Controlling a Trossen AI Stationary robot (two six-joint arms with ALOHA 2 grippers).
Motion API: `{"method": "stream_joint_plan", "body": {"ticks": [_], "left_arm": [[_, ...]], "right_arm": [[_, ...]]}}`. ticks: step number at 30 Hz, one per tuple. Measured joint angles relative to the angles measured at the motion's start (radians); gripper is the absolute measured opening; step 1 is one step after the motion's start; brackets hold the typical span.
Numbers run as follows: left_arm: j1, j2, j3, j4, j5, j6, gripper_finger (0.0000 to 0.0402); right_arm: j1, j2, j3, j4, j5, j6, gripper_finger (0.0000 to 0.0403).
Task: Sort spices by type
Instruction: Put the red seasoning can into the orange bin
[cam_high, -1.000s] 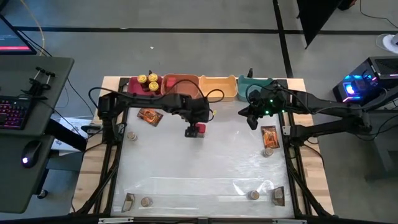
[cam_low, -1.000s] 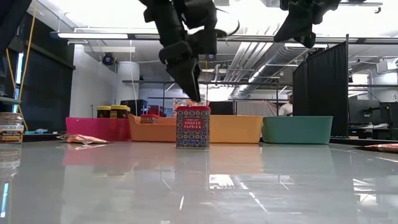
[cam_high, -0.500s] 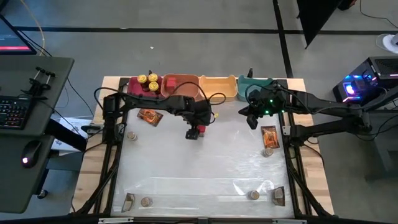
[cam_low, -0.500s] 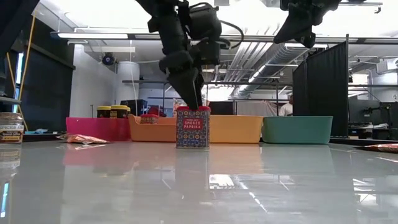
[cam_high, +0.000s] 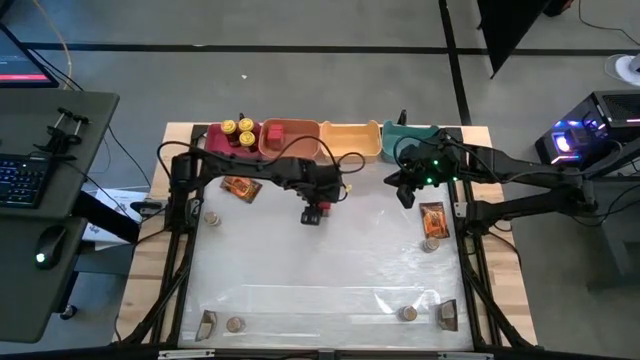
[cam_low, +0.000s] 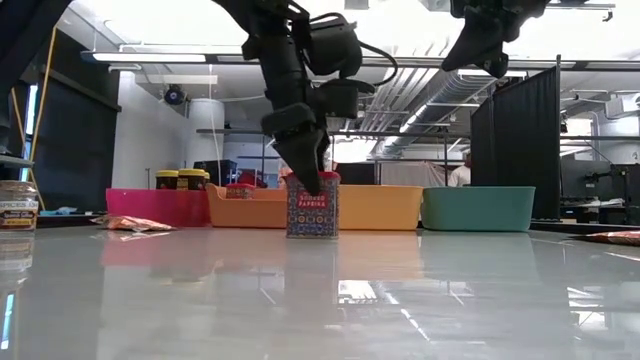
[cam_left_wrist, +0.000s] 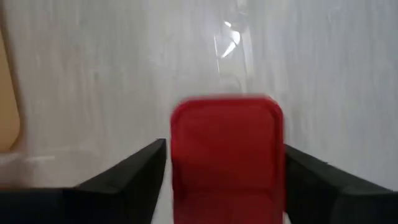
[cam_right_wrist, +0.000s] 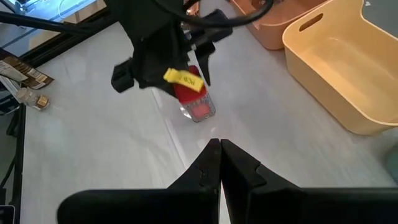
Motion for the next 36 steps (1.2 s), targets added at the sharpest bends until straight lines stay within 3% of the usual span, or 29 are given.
{"method": "stream_joint_plan", "body": {"ticks": [3,8,15,21,24,28,36], "left_arm": [[0.018,-0.020,0.000,-0.048,-0.010,0.001,0.0179],[0.125,-0.130,-0.001,-0.088,-0.040,-0.059,0.0179],[0.413,-0.341,0.001,0.045,-0.078,-0.305,0.0179],[0.626,-0.297,0.001,-0.003,-0.020,-0.563,0.0179],[0.642,-0.241,0.000,-0.012,0.075,-0.616,0.0179],[0.618,-0.195,0.000,0.026,0.091,-0.660,0.0179],[0.609,-0.155,0.000,-0.041,-0.081,-0.741,0.0179]], "right_arm": [[0.000,0.000,0.000,-0.007,0.000,-0.001,0.0000],[-0.001,0.000,0.000,-0.010,0.000,-0.001,0.0000],[-0.002,0.000,0.000,-0.009,0.027,0.003,0.0000],[-0.002,0.000,0.000,-0.001,0.039,0.020,0.0000],[-0.002,0.003,0.000,-0.001,0.040,0.029,0.0000],[-0.002,0.008,0.000,-0.001,0.040,0.039,0.0000],[-0.002,0.013,0.000,0.001,0.052,0.052,0.0000]]}}
